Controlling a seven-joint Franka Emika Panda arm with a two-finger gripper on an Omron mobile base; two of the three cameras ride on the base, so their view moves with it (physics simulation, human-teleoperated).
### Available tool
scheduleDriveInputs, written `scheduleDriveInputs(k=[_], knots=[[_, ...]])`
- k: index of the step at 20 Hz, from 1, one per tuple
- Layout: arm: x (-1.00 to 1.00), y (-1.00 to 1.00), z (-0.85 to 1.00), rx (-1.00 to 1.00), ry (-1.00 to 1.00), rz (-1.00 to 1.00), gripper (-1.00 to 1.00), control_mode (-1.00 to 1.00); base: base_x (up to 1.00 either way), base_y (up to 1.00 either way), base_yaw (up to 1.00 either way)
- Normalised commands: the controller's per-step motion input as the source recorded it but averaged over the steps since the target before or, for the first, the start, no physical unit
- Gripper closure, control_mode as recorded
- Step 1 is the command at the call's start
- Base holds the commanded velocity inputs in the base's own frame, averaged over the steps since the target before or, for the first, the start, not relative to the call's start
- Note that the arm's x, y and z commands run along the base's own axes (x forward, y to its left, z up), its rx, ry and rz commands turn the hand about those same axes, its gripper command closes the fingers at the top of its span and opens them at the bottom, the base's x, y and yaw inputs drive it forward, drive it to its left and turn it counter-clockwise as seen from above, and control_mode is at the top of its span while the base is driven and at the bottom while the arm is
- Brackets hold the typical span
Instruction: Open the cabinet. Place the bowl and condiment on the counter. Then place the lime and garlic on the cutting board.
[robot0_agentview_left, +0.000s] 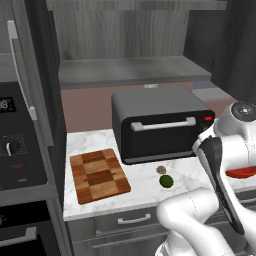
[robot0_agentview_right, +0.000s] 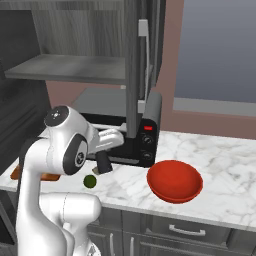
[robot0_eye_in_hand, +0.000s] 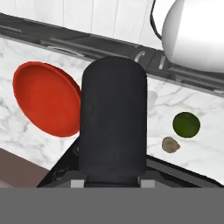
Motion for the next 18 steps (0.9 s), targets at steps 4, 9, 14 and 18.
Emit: scheduleDriveInputs(k=[4,9,14,18], knots=[[0.0,-0.16,-0.44,0.04,-0.09,0.0,1.0,-1.0,0.0,0.0,0.0],[0.0,-0.04,-0.36,0.03,-0.1,0.0,1.0,-1.0,0.0,0.0,0.0],[0.0,-0.14,-0.39,0.04,-0.09,0.0,1.0,-1.0,0.0,0.0,0.0],[0.0,-0.14,-0.37,0.04,-0.13,0.0,1.0,-1.0,0.0,0.0,0.0]])
